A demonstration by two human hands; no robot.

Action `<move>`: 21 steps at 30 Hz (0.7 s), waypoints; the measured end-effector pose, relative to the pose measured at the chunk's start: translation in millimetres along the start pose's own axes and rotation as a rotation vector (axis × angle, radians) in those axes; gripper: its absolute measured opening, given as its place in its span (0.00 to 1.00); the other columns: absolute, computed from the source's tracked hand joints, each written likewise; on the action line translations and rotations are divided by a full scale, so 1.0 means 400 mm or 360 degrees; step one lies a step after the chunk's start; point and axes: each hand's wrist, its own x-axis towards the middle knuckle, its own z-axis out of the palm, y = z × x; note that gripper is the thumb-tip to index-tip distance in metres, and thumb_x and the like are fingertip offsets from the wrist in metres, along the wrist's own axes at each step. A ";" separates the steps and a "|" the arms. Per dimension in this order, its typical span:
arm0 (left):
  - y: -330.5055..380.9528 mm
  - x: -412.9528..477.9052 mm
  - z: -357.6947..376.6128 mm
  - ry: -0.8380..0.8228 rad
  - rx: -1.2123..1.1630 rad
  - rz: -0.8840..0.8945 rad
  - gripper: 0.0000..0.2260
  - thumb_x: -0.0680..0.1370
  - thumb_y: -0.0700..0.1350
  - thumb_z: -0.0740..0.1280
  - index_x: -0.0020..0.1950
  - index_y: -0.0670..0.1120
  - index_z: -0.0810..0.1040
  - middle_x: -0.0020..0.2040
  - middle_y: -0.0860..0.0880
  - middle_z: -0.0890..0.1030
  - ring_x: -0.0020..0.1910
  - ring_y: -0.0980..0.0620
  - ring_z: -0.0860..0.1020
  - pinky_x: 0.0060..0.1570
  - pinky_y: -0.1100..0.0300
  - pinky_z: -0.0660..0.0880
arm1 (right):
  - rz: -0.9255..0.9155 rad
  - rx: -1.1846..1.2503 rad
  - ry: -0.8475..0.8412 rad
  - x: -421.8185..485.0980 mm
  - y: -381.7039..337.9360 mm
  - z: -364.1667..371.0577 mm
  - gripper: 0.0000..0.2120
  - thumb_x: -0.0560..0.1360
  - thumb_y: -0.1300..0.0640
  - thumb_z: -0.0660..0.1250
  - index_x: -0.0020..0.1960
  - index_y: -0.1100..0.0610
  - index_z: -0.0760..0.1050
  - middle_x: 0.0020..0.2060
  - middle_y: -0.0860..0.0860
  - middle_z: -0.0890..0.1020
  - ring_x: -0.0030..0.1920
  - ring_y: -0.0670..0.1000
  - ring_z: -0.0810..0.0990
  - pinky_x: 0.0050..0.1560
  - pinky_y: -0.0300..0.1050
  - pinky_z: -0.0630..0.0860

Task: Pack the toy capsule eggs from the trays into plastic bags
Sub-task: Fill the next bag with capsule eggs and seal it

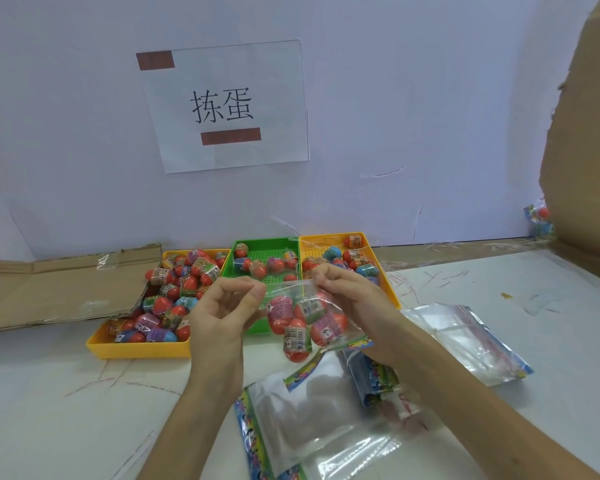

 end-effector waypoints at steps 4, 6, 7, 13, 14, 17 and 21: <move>0.000 0.002 -0.002 -0.0066 -0.0282 -0.0232 0.03 0.69 0.44 0.73 0.38 0.48 0.80 0.37 0.49 0.79 0.37 0.55 0.79 0.41 0.60 0.79 | 0.0011 -0.0028 0.0001 -0.002 -0.002 -0.001 0.18 0.82 0.60 0.60 0.36 0.47 0.78 0.38 0.43 0.77 0.43 0.44 0.77 0.46 0.33 0.75; 0.000 0.006 -0.004 -0.0062 -0.0379 -0.0318 0.03 0.71 0.43 0.71 0.38 0.48 0.79 0.38 0.49 0.78 0.37 0.55 0.78 0.45 0.56 0.75 | 0.0002 -0.0024 -0.0030 -0.001 -0.003 0.002 0.16 0.79 0.60 0.62 0.36 0.46 0.78 0.37 0.42 0.78 0.42 0.43 0.78 0.48 0.35 0.75; 0.000 0.008 -0.003 -0.0058 -0.0423 -0.0341 0.03 0.72 0.43 0.70 0.38 0.48 0.79 0.37 0.49 0.78 0.36 0.55 0.78 0.47 0.55 0.74 | 0.0002 -0.0019 -0.0043 0.000 -0.003 0.003 0.16 0.79 0.60 0.62 0.36 0.45 0.78 0.37 0.42 0.78 0.42 0.43 0.79 0.49 0.36 0.75; 0.001 -0.012 0.026 -0.0359 -0.0178 -0.0633 0.25 0.76 0.61 0.70 0.64 0.44 0.79 0.59 0.41 0.84 0.58 0.39 0.82 0.61 0.39 0.77 | 0.0030 0.0223 -0.0042 -0.002 -0.002 -0.004 0.08 0.75 0.58 0.65 0.39 0.48 0.77 0.41 0.49 0.74 0.40 0.49 0.75 0.35 0.39 0.73; 0.004 -0.017 0.036 -0.0420 -0.0097 -0.0681 0.24 0.77 0.61 0.69 0.65 0.45 0.79 0.60 0.40 0.83 0.57 0.39 0.83 0.57 0.41 0.80 | 0.0029 0.0243 -0.0038 -0.002 -0.001 -0.007 0.10 0.77 0.60 0.64 0.40 0.49 0.77 0.41 0.50 0.74 0.39 0.50 0.75 0.34 0.41 0.72; 0.003 -0.020 0.048 -0.0402 0.0037 -0.0615 0.14 0.73 0.53 0.71 0.56 0.50 0.83 0.52 0.41 0.85 0.45 0.43 0.86 0.42 0.47 0.84 | -0.0012 0.0192 -0.0005 -0.003 -0.003 -0.010 0.16 0.81 0.63 0.60 0.40 0.49 0.78 0.41 0.50 0.76 0.41 0.51 0.75 0.37 0.44 0.72; 0.004 -0.030 0.036 -0.0434 0.0063 -0.0448 0.14 0.70 0.51 0.73 0.56 0.55 0.84 0.52 0.42 0.86 0.46 0.41 0.86 0.45 0.41 0.83 | -0.0081 0.0123 0.0032 0.000 0.001 -0.013 0.10 0.80 0.62 0.63 0.48 0.51 0.82 0.45 0.56 0.79 0.46 0.55 0.78 0.44 0.45 0.77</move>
